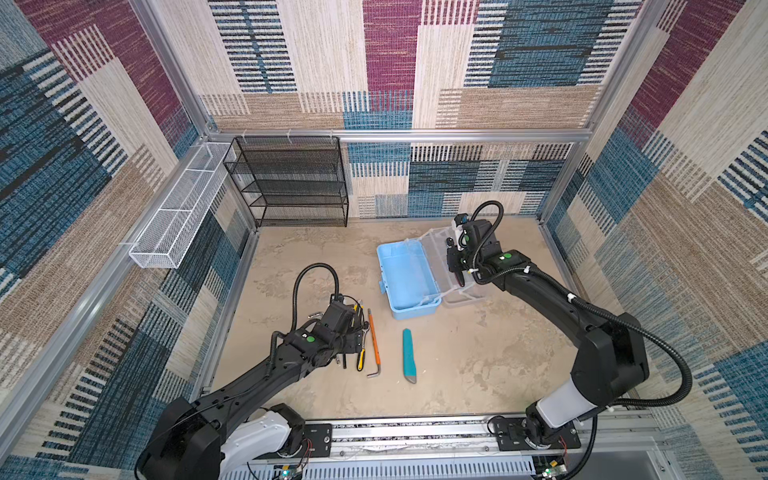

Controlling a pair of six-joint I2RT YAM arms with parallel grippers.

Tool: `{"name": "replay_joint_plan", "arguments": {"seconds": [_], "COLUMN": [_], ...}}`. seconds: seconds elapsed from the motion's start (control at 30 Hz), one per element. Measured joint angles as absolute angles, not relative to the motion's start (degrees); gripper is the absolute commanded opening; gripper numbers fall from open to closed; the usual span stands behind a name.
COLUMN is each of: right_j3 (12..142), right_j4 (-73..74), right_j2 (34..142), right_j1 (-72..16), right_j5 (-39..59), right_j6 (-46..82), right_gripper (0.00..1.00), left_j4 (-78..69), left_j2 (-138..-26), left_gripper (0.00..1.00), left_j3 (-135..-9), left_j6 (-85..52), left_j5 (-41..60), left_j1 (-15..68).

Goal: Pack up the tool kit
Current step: 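Lift the ratchet with the right gripper and carry it over the box, then lower the ratchet into the box while left gripper moves over the yellow-handled ratchet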

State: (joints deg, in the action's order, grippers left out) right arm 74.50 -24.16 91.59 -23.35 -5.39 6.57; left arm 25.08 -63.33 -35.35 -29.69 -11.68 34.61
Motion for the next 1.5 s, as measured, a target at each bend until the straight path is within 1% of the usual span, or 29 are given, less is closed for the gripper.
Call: {"name": "replay_joint_plan", "arguments": {"seconds": [0.17,0.47,0.8,1.07,1.3,1.4,1.43,1.5], "right_j3": [76.6,79.5,80.5,80.5,80.5,80.5,80.5,80.6], "right_j4": [-23.4,-22.6,-22.5,-22.6,-22.7,-22.9,-23.0,-23.0], "right_j2": [94.7,100.2,103.3,103.6,103.7,103.7,103.7,103.7], "right_j1": [-21.7,-20.8,-20.6,-20.6,-20.6,-20.6,-20.5,-20.5], "right_j5": [-3.7,-1.0,2.5,2.6,2.5,2.3,2.3,1.9], "right_j6": [4.2,3.6,5.4,6.0,6.8,7.3,7.3,7.5], "right_gripper": [0.06,0.06,0.08,0.12,0.19,0.22,0.23,0.27], "left_j4": [25.1,24.4,22.5,21.9,21.6,21.6,21.6,21.6], "left_j2": [-65.6,-71.5,-72.0,-72.0,-72.8,-73.8,-74.2,-75.2], "left_gripper": [0.78,0.74,0.74,0.70,0.63,0.55,0.51,0.46], "left_j3": [-36.4,-39.2,-38.8,-38.8,-38.8,-39.0,-39.2,-39.8], "left_j6": [-30.1,-30.4,-31.8,-33.2,-35.1,-35.6,-35.7,-35.8], "left_j5": [-11.6,-9.7,-7.3,-7.2,-7.2,-7.1,-7.1,-6.6], "left_j1": [35.0,35.5,35.7,35.7,35.8,35.8,35.8,35.8]}}
